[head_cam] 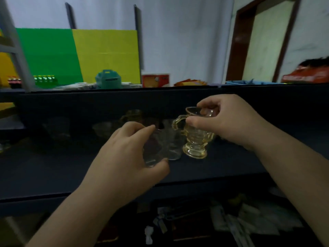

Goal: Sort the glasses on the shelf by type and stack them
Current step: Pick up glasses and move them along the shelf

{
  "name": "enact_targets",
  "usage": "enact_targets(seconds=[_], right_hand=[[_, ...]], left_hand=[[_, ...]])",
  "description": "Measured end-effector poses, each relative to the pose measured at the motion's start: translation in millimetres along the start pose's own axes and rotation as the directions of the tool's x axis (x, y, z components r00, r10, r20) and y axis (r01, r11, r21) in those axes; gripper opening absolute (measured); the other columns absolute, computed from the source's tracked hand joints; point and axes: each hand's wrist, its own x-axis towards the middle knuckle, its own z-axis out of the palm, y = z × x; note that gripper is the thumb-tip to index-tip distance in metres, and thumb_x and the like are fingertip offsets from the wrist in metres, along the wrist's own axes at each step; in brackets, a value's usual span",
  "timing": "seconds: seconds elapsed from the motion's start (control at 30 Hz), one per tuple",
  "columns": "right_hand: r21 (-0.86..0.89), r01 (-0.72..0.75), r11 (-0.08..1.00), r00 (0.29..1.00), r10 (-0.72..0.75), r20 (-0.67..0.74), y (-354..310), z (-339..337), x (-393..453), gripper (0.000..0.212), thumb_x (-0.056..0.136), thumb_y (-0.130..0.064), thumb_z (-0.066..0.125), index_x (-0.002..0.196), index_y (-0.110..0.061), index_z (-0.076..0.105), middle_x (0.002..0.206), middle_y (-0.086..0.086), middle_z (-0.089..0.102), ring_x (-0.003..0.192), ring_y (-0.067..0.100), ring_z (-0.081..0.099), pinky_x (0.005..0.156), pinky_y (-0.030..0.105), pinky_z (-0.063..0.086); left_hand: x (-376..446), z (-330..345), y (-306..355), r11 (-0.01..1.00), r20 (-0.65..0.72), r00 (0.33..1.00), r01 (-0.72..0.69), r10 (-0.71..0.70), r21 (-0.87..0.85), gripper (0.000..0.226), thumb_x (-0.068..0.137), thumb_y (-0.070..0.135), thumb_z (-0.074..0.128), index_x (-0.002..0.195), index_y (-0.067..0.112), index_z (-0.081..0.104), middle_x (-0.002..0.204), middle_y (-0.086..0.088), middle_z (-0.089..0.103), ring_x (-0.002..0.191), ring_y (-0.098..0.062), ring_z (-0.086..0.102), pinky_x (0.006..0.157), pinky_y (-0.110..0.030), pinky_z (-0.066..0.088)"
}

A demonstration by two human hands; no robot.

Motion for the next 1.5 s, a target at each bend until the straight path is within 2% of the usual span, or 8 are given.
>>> enact_targets(seconds=[0.37, 0.6, 0.73, 0.9, 1.03, 1.2, 1.33, 1.5], right_hand=[[-0.100, -0.166, 0.981, 0.980, 0.153, -0.126, 148.3, -129.8, -67.2, 0.070, 0.064, -0.061, 0.081, 0.124, -0.028, 0.066, 0.104, -0.018, 0.064, 0.091, -0.002, 0.060, 0.068, 0.017, 0.044], [-0.060, -0.242, 0.968, 0.938, 0.218, -0.269, 220.1, -168.9, -54.6, 0.069, 0.068, -0.058, 0.082, 0.127, -0.027, 0.063, 0.105, -0.018, 0.063, 0.087, -0.004, 0.061, 0.064, 0.011, 0.043], [-0.047, -0.229, 0.972, 0.931, 0.204, -0.304, 256.9, -171.8, -16.4, 0.075, 0.069, -0.055, 0.083, 0.132, -0.022, 0.061, 0.110, -0.012, 0.063, 0.093, 0.000, 0.061, 0.072, 0.016, 0.046], [-0.082, -0.232, 0.969, 0.954, 0.210, -0.216, 299.9, -164.5, 57.2, 0.080, 0.070, -0.052, 0.084, 0.136, -0.016, 0.056, 0.116, -0.005, 0.062, 0.101, 0.008, 0.058, 0.078, 0.022, 0.047], [-0.185, -0.233, 0.955, 0.971, 0.218, -0.097, 329.5, -154.5, 117.5, 0.081, 0.069, -0.052, 0.084, 0.136, -0.015, 0.056, 0.123, 0.000, 0.064, 0.097, 0.007, 0.055, 0.073, 0.020, 0.044], [-0.225, -0.207, 0.952, 0.978, 0.206, -0.032, 358.7, -139.6, 165.3, 0.066, 0.073, -0.049, 0.083, 0.126, -0.016, 0.061, 0.094, -0.012, 0.058, 0.073, -0.003, 0.048, 0.061, 0.017, 0.037], [-0.207, -0.136, 0.969, 0.987, 0.151, 0.058, 386.5, -128.3, 189.0, 0.083, 0.069, -0.055, 0.084, 0.136, -0.015, 0.056, 0.123, 0.000, 0.065, 0.100, 0.009, 0.061, 0.078, 0.024, 0.049], [-0.150, -0.052, 0.987, 0.991, 0.069, 0.111, 405.7, -121.7, 205.9, 0.090, 0.066, -0.060, 0.083, 0.137, -0.013, 0.055, 0.127, 0.003, 0.063, 0.112, 0.018, 0.061, 0.091, 0.034, 0.053]], left_hand=[[48.2, 117.1, 153.1, 0.983, 0.143, 0.980, -0.114, 0.135, -0.147, 0.084, 0.072, 0.069, 0.052, 0.147, 0.035, 0.033, 0.134, 0.023, 0.033, 0.121, -0.001, 0.036, 0.092, -0.023, 0.040], [105.3, 171.0, 199.4, 0.975, 0.174, 0.968, -0.156, 0.183, -0.161, 0.085, 0.073, 0.069, 0.052, 0.147, 0.034, 0.031, 0.136, 0.019, 0.034, 0.121, -0.004, 0.036, 0.093, -0.025, 0.041], [140.1, 201.0, 206.3, 0.972, 0.161, 0.968, -0.164, 0.191, -0.166, 0.085, 0.073, 0.068, 0.052, 0.147, 0.031, 0.034, 0.135, 0.016, 0.036, 0.119, -0.007, 0.039, 0.092, -0.029, 0.044], [179.8, 233.0, 213.1, 0.975, 0.141, 0.975, -0.147, 0.171, -0.165, 0.085, 0.072, 0.068, 0.050, 0.147, 0.031, 0.032, 0.135, 0.013, 0.036, 0.120, -0.008, 0.037, 0.094, -0.032, 0.044], [206.1, 249.6, 220.8, 0.972, 0.175, 0.968, -0.151, 0.183, -0.181, 0.072, 0.075, 0.063, 0.052, 0.139, 0.033, 0.040, 0.128, 0.015, 0.037, 0.112, -0.005, 0.037, 0.088, -0.027, 0.042], [228.5, 271.1, 224.6, 0.984, 0.198, 0.969, -0.123, 0.147, -0.130, 0.063, 0.074, 0.063, 0.055, 0.131, 0.037, 0.043, 0.121, 0.018, 0.036, 0.103, 0.000, 0.034, 0.080, -0.021, 0.034], [243.4, 294.0, 235.9, 0.995, 0.194, 0.978, -0.068, 0.081, -0.073, 0.066, 0.074, 0.063, 0.054, 0.133, 0.036, 0.043, 0.121, 0.018, 0.037, 0.106, -0.001, 0.035, 0.082, -0.021, 0.035], [251.1, 318.6, 264.3, 0.999, 0.129, 0.990, 0.045, -0.046, 0.013, 0.073, 0.073, 0.063, 0.055, 0.138, 0.033, 0.043, 0.122, 0.017, 0.039, 0.105, -0.001, 0.037, 0.083, -0.021, 0.036]])
